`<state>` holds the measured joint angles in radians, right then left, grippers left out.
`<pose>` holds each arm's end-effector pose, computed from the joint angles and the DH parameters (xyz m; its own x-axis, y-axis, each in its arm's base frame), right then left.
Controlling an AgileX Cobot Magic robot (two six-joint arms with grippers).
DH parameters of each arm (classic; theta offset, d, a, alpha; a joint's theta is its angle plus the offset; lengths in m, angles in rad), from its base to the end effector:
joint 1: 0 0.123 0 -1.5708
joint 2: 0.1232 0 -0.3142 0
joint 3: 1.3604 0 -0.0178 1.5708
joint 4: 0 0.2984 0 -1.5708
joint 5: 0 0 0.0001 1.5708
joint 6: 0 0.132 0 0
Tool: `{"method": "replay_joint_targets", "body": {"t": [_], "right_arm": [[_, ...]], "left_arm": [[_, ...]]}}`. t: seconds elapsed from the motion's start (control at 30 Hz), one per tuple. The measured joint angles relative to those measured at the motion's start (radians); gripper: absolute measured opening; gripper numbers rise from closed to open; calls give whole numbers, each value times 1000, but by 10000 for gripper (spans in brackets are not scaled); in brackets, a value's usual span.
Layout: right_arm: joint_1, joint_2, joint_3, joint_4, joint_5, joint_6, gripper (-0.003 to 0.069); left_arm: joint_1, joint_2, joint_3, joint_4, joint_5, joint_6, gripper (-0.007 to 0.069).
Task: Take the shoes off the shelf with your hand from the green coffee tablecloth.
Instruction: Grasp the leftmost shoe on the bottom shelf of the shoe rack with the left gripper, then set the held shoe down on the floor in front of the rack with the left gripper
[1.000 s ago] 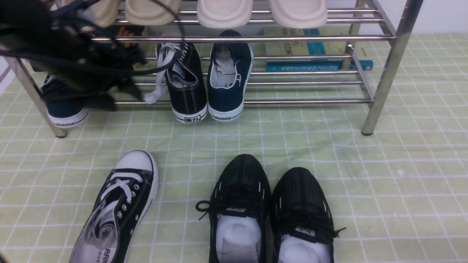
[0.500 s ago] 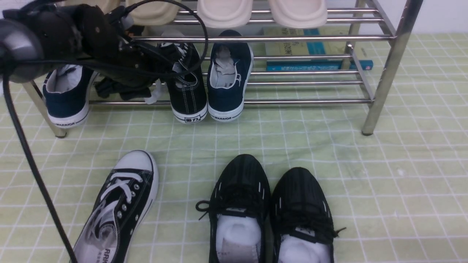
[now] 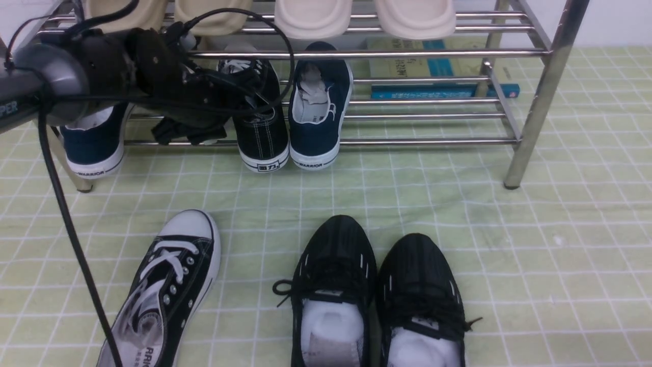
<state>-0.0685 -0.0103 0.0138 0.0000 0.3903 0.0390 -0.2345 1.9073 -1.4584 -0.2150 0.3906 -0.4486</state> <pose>0.1092 -0.0075 0.1611 -0.2982 0.0595 -0.9526 0.0801 0.9961 0.0372 0.5047 -0.1316 0.2264 -0.7002 -0.4511 -0.5534 -0.1666 0.8569 -0.4878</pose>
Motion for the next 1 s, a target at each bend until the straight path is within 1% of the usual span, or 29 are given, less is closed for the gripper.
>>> {"method": "replay_joint_targets", "body": {"t": [0.07,0.1,0.17,0.23,0.27,0.37,0.4,0.43,0.53,0.63,0.67,0.8,0.9,1.0], "right_arm": [[0,0,0,0,0,0,239],[0,0,0,0,0,0,239],[0,0,0,0,0,0,239],[0,0,0,0,0,0,239],[0,0,0,0,0,0,239],[0,0,0,0,0,-1,239],[0,0,0,0,0,-1,239],[0,0,0,0,0,-1,239],[0,0,0,0,0,-1,239],[0,0,0,0,0,-1,239],[0,0,0,0,0,-1,239],[0,0,0,0,0,-1,239],[0,0,0,0,0,-1,239],[0,0,0,0,0,-1,239]], "left_arm": [[0,0,-1,-7,0,0,195],[0,0,-2,-10,1,0,158],[0,-1,-3,-10,12,6,55],[0,-11,-3,-9,33,23,19],[0,-11,-3,-9,37,25,17],[0,-57,0,-1,138,81,7],[0,-57,0,-1,144,84,7],[0,-94,4,1,204,106,8],[0,-149,7,2,291,140,8],[0,-209,7,6,354,158,8],[0,-209,7,6,354,159,8],[0,-317,7,11,464,199,8],[0,-385,50,25,495,206,8],[0,-467,168,37,470,183,8]]}}
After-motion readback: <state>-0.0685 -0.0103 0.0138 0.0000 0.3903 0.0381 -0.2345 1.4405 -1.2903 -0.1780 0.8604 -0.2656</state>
